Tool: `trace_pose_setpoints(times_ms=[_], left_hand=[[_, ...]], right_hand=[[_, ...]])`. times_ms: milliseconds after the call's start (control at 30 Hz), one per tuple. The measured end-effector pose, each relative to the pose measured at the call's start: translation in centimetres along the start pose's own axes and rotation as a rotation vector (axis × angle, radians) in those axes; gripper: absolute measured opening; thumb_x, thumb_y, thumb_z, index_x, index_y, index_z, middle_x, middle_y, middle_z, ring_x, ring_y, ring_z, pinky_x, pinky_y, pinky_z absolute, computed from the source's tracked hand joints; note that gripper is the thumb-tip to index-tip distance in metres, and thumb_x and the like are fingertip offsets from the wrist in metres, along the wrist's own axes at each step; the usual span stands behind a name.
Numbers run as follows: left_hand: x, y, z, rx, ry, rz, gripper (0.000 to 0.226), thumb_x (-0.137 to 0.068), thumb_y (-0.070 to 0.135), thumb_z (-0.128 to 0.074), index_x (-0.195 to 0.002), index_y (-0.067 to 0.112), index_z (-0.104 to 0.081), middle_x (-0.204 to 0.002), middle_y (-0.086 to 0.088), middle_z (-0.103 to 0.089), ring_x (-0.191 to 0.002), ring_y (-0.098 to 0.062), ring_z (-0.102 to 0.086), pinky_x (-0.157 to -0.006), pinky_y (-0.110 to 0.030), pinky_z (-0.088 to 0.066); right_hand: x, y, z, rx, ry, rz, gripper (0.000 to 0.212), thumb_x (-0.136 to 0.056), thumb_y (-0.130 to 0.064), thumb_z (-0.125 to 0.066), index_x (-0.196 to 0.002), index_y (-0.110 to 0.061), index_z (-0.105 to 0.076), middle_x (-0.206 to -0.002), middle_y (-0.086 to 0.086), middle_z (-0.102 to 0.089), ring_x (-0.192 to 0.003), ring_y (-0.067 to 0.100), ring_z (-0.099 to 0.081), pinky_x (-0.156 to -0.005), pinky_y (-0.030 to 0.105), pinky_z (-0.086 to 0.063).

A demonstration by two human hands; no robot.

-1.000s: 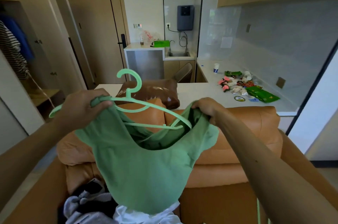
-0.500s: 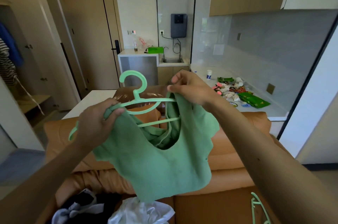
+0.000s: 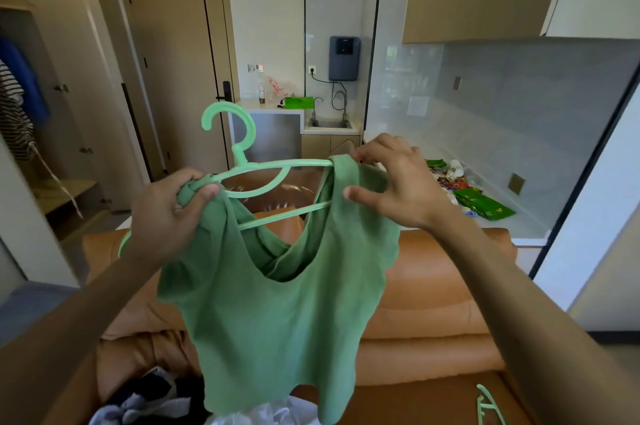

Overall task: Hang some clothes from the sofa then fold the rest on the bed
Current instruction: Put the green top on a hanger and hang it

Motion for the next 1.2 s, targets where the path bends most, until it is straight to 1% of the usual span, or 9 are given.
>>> trace_pose_setpoints(times_ms=[200,333,400,600,767,933,1000,1133,1200], left_hand=[[0.1,0.9,-0.3,-0.063,0.011,-0.025,0.028,-0.096,0.047,-0.052,-0.098,0.024,-0.068,-0.084,0.003,-0.069,-0.075,-0.016,-0.063,-0.063,-0.031,-0.049],[0.3,1.2,-1.0,-0.173,0.008,0.02,0.037,-0.095,0.052,-0.049,-0.104,0.022,-0.07,-0.086,0.005,-0.069,-0.076,-0.016,-0.061,-0.063,-0.028,-0.042],[0.6,1.4,-1.5,-0.206,-0.003,0.045,0.041,-0.095,0.055,-0.047,-0.105,0.022,-0.07,-0.087,0.006,-0.069,-0.077,-0.016,-0.06,-0.067,-0.029,-0.042],[1.4,0.9,-2.0,-0.237,-0.03,0.05,0.041,-0.096,0.057,-0.044,-0.102,0.025,-0.069,-0.086,0.007,-0.07,-0.074,-0.014,-0.06,-0.065,-0.029,-0.045],[1.5,-0.2,-2.0,-0.234,-0.032,0.072,0.045,-0.095,0.057,-0.044,-0.106,0.021,-0.07,-0.09,0.002,-0.073,-0.075,-0.014,-0.06,-0.064,-0.026,-0.043],[1.4,-0.8,-2.5,-0.23,-0.027,0.081,0.048,-0.095,0.057,-0.045,-0.108,0.019,-0.07,-0.091,0.001,-0.073,-0.075,-0.013,-0.059,-0.062,-0.023,-0.04],[1.4,-0.6,-2.7,-0.237,-0.032,0.084,0.05,-0.095,0.058,-0.043,-0.107,0.019,-0.071,-0.09,0.0,-0.073,-0.075,-0.015,-0.059,-0.065,-0.027,-0.041],[1.3,0.5,-3.1,-0.234,-0.015,0.063,0.049,-0.096,0.058,-0.043,-0.105,0.018,-0.071,-0.087,0.0,-0.072,-0.073,-0.017,-0.061,-0.065,-0.03,-0.046],[0.7,0.9,-2.8,-0.215,0.008,0.061,0.048,-0.097,0.058,-0.043,-0.106,0.019,-0.07,-0.086,0.001,-0.071,-0.073,-0.019,-0.061,-0.066,-0.033,-0.049]], right_hand=[[-1.7,-1.7,-1.6,0.096,0.182,-0.134,0.049,-0.081,-0.072,-0.056,-0.088,-0.023,-0.062,-0.086,-0.007,-0.055,-0.085,0.017,-0.05,-0.076,0.037,-0.041],[-2.6,-2.6,-2.3,0.161,0.186,-0.272,0.012,-0.083,-0.032,-0.064,-0.085,-0.02,-0.064,-0.084,0.001,-0.065,-0.082,0.028,-0.06,-0.07,0.037,-0.049],[-2.9,-2.9,-2.6,0.159,0.133,-0.329,0.012,-0.082,-0.018,-0.056,-0.089,-0.019,-0.065,-0.088,0.006,-0.067,-0.085,0.035,-0.06,-0.066,0.036,-0.045],[-2.9,-2.7,-3.1,0.259,0.053,-0.367,0.021,-0.083,-0.038,-0.063,-0.084,-0.018,-0.056,-0.082,0.002,-0.057,-0.079,0.031,-0.057,-0.064,0.034,-0.041],[-2.2,-2.1,-3.8,0.322,0.007,-0.408,0.029,-0.081,-0.045,-0.07,-0.092,-0.019,-0.064,-0.082,0.003,-0.061,-0.08,0.03,-0.062,-0.068,0.038,-0.054],[-2.6,-2.3,-4.8,0.312,0.059,-0.453,0.009,-0.09,-0.021,-0.061,-0.091,-0.015,-0.066,-0.068,-0.002,-0.035,-0.073,0.028,-0.047,-0.064,0.035,-0.045],[-3.0,-2.5,-5.0,0.277,0.065,-0.462,0.01,-0.091,-0.02,-0.06,-0.087,-0.014,-0.067,-0.067,-0.001,-0.04,-0.071,0.027,-0.052,-0.064,0.037,-0.051],[-3.9,-3.6,-4.6,0.154,0.297,-0.348,0.016,-0.086,-0.026,-0.057,-0.075,-0.016,-0.061,-0.067,0.001,-0.06,-0.062,0.027,-0.057,-0.055,0.033,-0.044],[-3.8,-4.7,-4.9,0.005,0.188,-0.151,0.018,-0.09,-0.03,-0.058,-0.074,-0.021,-0.061,-0.067,-0.005,-0.063,-0.061,0.019,-0.059,-0.056,0.034,-0.047]])
Point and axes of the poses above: each hand's wrist, its own x-axis away from the middle knuckle, its own z-axis out of the back of the hand, y = z × x, the point moved 2 cm from there along -x, towards the middle knuckle
